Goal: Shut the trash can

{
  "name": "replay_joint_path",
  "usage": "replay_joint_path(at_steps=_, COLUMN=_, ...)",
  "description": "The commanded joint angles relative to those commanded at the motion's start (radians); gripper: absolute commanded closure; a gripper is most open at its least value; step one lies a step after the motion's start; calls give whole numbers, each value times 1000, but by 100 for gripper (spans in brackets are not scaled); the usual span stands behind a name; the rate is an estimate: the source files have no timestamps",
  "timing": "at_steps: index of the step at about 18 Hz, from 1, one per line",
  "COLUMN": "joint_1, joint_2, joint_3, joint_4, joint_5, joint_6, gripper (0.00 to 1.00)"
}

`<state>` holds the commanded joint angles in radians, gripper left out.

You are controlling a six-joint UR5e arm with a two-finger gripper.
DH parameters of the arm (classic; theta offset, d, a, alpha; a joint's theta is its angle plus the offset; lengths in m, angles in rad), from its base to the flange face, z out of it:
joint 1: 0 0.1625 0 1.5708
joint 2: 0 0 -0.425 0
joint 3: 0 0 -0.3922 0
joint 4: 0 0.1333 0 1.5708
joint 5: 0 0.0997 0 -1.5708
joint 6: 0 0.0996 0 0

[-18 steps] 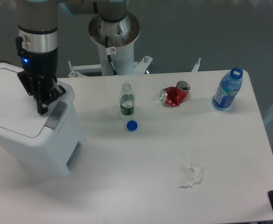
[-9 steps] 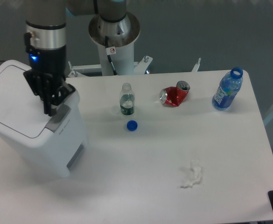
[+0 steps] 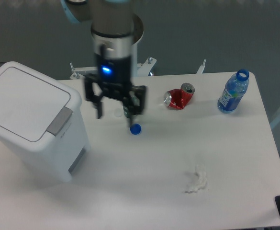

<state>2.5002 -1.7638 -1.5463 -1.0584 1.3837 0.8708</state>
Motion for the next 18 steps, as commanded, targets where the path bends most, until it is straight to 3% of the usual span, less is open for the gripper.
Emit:
replay_joint_path(at_steps=5, joint_1=32, joint_2=-126, joint_3=37, joint_4=-2, joint_5=122, joint_6=100, gripper=0)
replay_joint_path(at_steps=11, joint_1=49, joint_2=-236, joint_3=75, joint_4=-2, joint_5=167, joint_6=223, gripper=0)
replay_joint_path(at_steps=18, joint_1=48, joint_2=-266, joint_3=97, joint_4=-3, joint_5=169, joint_6=228, gripper=0)
